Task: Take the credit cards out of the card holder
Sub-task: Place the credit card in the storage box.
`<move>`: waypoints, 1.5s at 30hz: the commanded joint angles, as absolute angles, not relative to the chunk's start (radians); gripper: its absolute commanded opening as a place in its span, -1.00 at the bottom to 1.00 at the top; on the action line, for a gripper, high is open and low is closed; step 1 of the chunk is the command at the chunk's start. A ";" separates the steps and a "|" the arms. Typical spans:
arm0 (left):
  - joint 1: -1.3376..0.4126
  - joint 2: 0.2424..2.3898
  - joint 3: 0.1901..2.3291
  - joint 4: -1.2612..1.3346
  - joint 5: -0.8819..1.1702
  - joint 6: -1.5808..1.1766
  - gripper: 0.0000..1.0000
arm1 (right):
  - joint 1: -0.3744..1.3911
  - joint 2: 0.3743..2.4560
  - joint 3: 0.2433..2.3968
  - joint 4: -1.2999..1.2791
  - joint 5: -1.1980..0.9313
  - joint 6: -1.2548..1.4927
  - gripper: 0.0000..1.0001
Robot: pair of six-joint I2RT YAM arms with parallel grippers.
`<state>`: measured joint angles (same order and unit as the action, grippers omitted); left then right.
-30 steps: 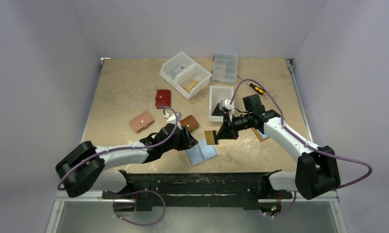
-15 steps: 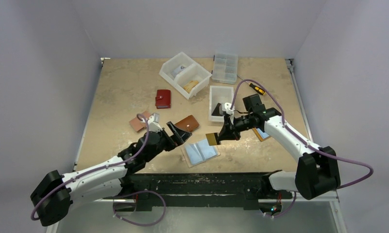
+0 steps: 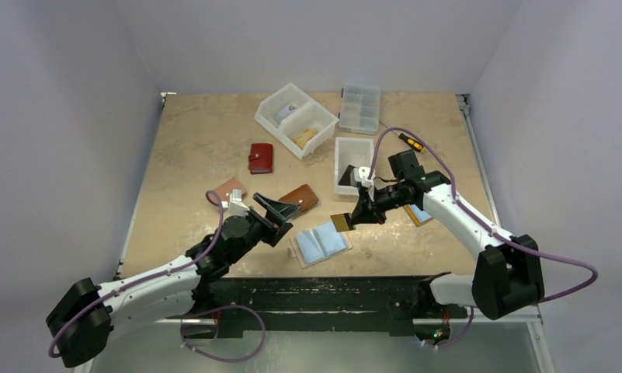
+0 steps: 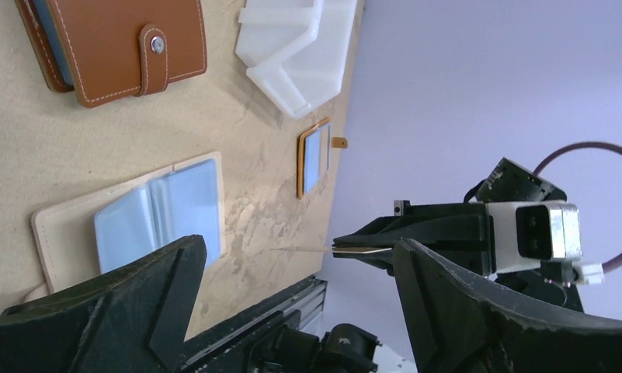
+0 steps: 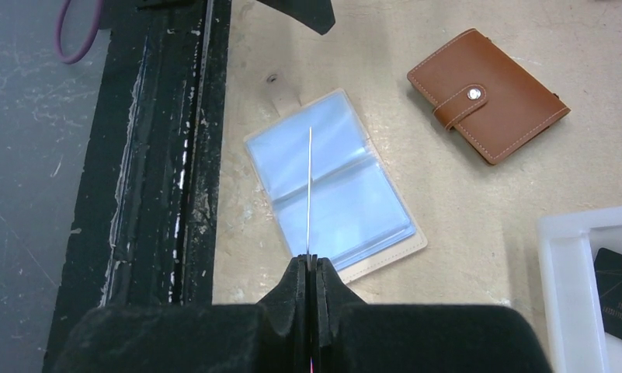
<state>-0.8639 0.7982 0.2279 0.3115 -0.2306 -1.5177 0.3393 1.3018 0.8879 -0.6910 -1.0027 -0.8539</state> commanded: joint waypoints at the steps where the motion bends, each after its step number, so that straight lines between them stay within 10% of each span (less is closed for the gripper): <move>1: -0.858 0.854 0.319 0.270 -0.214 -1.680 0.95 | 0.336 1.275 0.918 -0.701 -0.990 -0.898 -1.00; 37: -0.859 1.408 0.486 0.633 0.192 -2.083 0.96 | 0.369 1.285 0.916 -0.687 -0.938 -0.977 -1.00; 45: -0.859 1.456 0.482 0.704 0.199 -2.101 0.58 | 0.416 1.294 0.927 -0.699 -0.889 -1.020 -1.00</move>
